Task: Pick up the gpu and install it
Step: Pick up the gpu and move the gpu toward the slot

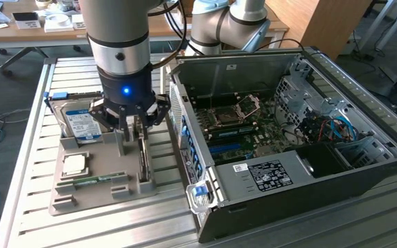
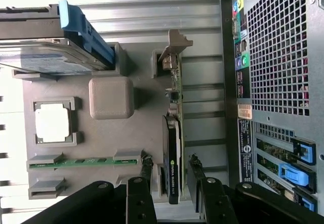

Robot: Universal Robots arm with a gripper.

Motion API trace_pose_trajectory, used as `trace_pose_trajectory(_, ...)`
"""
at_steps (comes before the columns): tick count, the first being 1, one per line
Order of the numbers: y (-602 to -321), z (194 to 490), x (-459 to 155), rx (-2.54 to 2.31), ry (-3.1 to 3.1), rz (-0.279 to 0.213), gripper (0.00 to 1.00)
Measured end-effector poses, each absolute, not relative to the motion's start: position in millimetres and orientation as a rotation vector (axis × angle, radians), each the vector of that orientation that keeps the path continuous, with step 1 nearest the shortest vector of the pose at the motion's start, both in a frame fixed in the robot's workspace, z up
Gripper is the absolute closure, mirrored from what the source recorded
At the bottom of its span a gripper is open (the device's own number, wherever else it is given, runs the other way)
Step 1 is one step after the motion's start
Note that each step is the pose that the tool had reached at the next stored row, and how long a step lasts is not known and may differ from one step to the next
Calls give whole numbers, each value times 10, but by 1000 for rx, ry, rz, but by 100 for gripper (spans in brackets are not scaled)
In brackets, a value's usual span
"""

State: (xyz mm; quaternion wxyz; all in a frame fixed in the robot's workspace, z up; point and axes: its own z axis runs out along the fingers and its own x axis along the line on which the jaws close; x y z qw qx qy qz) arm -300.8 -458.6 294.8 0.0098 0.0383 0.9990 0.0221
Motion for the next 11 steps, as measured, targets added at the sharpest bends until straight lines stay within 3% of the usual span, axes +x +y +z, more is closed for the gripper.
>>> trace_pose_trajectory(11,-4586,2861,-2986,119,3119,69,58)
